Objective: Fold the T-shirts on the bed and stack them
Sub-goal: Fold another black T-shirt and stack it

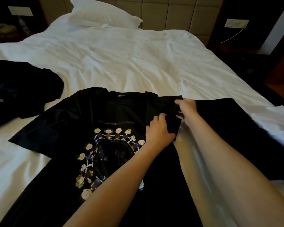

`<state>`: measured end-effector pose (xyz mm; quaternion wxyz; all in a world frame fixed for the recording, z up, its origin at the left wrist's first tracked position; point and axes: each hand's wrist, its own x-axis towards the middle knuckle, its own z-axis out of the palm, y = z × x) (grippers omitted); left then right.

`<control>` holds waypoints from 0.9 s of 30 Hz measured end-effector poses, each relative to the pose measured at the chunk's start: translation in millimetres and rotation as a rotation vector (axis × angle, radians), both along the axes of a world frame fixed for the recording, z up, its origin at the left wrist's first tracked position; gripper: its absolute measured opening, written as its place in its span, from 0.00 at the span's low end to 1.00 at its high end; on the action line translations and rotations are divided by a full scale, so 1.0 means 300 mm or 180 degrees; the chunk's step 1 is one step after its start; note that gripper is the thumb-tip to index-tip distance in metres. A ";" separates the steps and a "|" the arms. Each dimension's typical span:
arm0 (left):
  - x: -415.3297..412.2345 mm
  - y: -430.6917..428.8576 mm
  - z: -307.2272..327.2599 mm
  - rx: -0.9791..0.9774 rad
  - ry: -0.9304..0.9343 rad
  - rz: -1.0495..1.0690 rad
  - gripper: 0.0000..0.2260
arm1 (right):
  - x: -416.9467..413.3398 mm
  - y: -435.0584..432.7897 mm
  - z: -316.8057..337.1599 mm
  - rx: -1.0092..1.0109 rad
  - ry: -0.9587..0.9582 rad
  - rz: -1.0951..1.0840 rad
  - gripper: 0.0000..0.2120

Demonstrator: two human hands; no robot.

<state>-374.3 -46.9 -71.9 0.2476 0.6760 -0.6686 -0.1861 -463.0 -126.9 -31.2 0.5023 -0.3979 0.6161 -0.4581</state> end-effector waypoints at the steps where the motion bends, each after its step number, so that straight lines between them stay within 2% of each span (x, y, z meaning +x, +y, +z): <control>1: 0.002 -0.006 0.005 -0.0003 0.0327 0.0022 0.30 | -0.013 -0.005 0.016 -0.0016 -0.0319 -0.0001 0.05; 3: 0.003 -0.023 0.028 0.0198 0.1081 0.0031 0.30 | -0.049 -0.006 0.035 -0.0041 -0.0984 -0.0047 0.05; 5: -0.004 -0.035 0.054 0.0419 0.1516 -0.0053 0.32 | -0.079 -0.005 0.041 -0.0055 -0.1233 -0.0121 0.05; 7: -0.020 -0.040 0.084 0.0340 0.1513 -0.0203 0.33 | -0.103 -0.009 0.060 -0.0145 -0.0716 -0.0097 0.06; 9: -0.035 -0.044 0.108 0.0031 0.1456 -0.0227 0.28 | -0.123 -0.010 0.088 -0.0280 -0.0129 0.0117 0.08; 10: -0.041 -0.049 0.117 -0.0084 0.1532 -0.0156 0.25 | -0.135 -0.006 0.103 -0.0233 -0.0083 0.0299 0.07; 12: -0.044 -0.066 0.128 -0.0081 0.2024 0.0043 0.18 | -0.163 0.009 0.120 0.0116 -0.0074 0.0839 0.05; 15: -0.049 -0.092 0.128 0.0016 0.2721 0.0374 0.12 | -0.194 0.028 0.111 0.0526 0.0319 0.1549 0.05; 18: -0.051 -0.108 0.138 0.0036 0.3086 0.0679 0.09 | -0.206 0.028 0.114 0.0570 0.0393 0.1498 0.07; 22: -0.065 -0.127 0.169 0.0413 0.3611 0.0876 0.06 | -0.240 0.029 0.153 0.0762 0.0438 0.1755 0.10; 25: -0.079 -0.132 0.201 0.0594 0.3719 0.0854 0.04 | -0.276 0.048 0.187 0.0758 0.0712 0.1680 0.04; 27: -0.088 -0.130 0.213 0.0610 0.3731 0.0783 0.05 | -0.309 0.046 0.204 0.0595 0.0275 0.1325 0.06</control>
